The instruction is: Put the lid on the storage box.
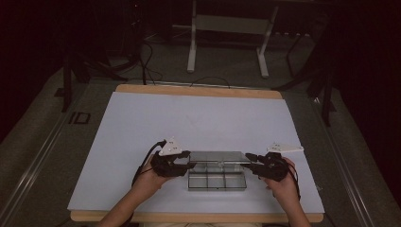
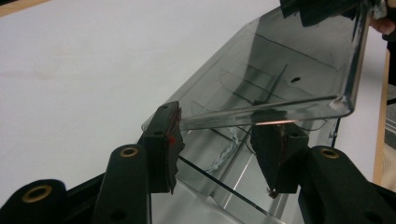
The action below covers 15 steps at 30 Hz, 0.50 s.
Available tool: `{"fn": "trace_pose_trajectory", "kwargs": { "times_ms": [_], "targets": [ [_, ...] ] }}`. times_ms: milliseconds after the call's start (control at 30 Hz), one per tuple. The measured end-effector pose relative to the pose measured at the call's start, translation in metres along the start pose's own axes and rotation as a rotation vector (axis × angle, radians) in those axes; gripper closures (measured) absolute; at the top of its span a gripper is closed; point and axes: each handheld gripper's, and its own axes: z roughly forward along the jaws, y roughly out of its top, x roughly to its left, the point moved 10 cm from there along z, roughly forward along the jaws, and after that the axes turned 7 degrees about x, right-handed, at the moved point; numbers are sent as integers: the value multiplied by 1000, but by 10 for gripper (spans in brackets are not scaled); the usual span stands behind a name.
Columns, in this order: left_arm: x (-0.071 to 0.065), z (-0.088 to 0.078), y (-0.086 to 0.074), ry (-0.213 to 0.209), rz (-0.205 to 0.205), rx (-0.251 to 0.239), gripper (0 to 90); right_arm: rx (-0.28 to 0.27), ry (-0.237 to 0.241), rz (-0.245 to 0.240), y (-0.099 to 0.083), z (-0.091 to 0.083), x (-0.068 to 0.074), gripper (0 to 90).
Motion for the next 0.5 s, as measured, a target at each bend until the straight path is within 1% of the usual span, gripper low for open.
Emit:
{"fn": "trace_pose_trajectory", "kwargs": {
  "times_ms": [100, 167, 233, 500],
  "targets": [
    [-1, -1, 0, 1, 6, -1, 530, 11, -3, -5, -3, 1, 0, 555],
    [-2, -1, -1, 2, 14, 2, 530, 17, -13, -11, -5, 0, -1, 560],
    [-2, -1, -2, 2, 17, 4, 530, 19, -16, -3, -6, -1, -3, 559],
    [-3, -1, -11, -6, 11, 22, 530, 19, -22, 29, -15, -7, -11, 559]
  ]
}}
